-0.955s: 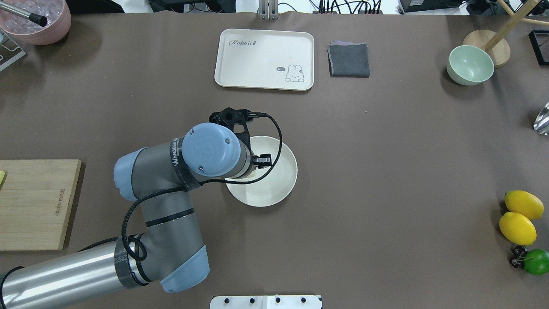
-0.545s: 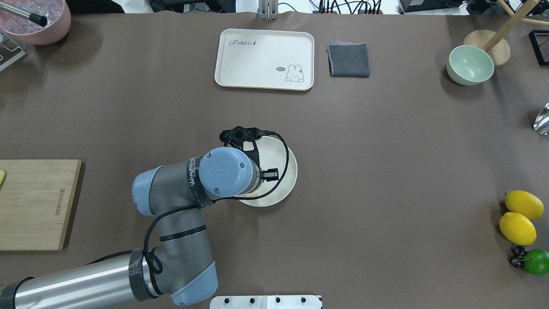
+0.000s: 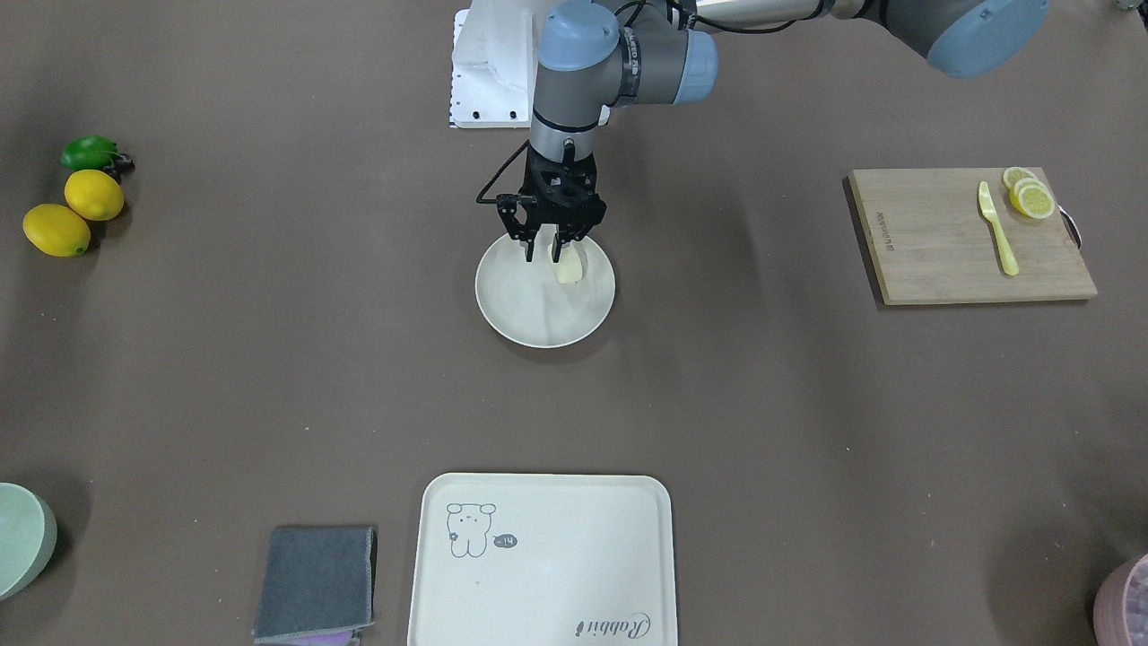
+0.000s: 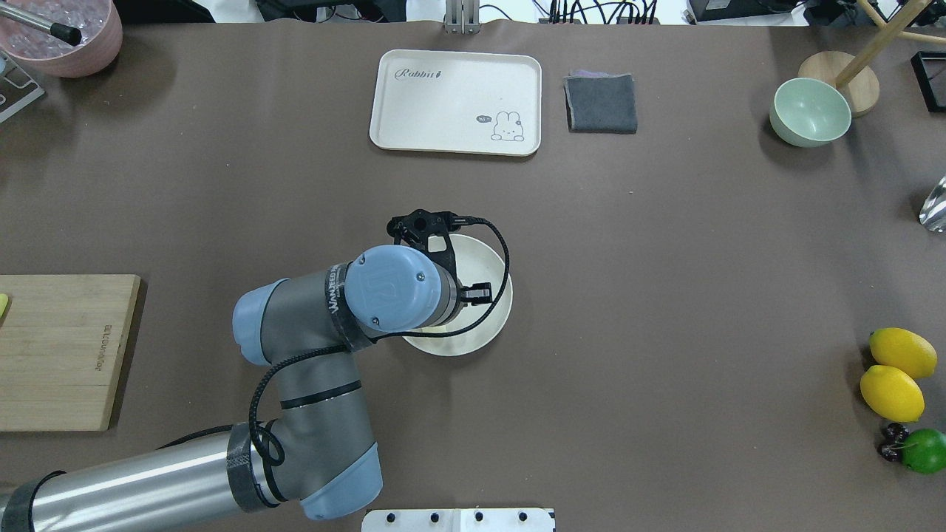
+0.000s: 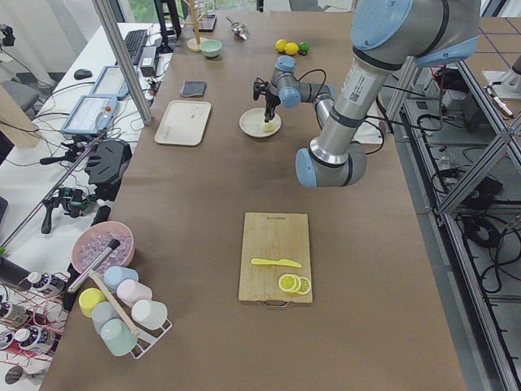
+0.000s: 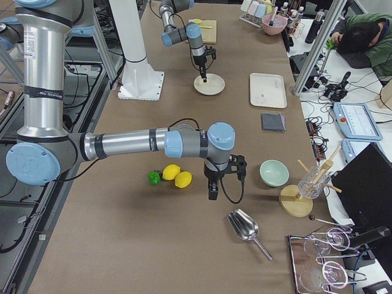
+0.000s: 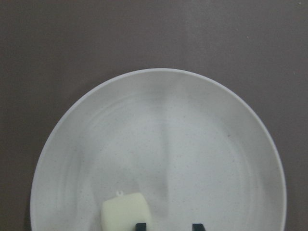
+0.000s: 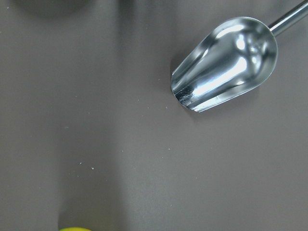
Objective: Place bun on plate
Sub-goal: 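Open the left gripper to release the bun onto the plate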
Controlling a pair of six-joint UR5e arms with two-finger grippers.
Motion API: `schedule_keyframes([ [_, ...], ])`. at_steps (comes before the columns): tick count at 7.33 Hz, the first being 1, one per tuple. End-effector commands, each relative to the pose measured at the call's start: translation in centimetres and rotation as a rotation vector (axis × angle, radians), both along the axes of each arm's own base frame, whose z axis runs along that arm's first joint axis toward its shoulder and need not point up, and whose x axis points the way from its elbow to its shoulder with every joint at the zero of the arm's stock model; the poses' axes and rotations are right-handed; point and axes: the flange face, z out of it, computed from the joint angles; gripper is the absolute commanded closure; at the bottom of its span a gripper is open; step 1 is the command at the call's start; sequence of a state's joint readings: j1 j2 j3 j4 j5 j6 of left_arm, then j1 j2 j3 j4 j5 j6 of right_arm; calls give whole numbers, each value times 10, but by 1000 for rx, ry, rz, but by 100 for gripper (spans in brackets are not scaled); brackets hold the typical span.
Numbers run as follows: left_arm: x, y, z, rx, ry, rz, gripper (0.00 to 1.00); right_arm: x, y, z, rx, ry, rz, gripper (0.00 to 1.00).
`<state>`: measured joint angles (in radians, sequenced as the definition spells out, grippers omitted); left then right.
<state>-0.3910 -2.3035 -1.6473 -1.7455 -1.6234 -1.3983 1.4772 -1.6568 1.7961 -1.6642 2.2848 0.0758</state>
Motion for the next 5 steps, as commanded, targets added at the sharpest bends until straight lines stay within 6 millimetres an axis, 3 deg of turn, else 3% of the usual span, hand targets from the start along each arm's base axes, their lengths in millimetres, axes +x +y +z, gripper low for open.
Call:
schedule_keyframes([
  [1, -37, -36, -13, -26, 34, -4, 50, 0, -1, -1, 2, -1, -1, 0],
  [2, -72, -67, -13, 5, 2, 6, 21, 0, -1, -1, 2, -2, -1, 0],
  [3, -130, -102, -15, 29, -61, 32, 2, 1, -1, 0, 0, -2, 2, 0],
  [4, -194, -126, -3, 78, -119, 46, 2, 0, 1, 0, -3, -14, 1, 0],
  [5, -260, -155, 25, 93, -127, 75, 2, -1, 3, 1, -9, -34, 0, 0],
])
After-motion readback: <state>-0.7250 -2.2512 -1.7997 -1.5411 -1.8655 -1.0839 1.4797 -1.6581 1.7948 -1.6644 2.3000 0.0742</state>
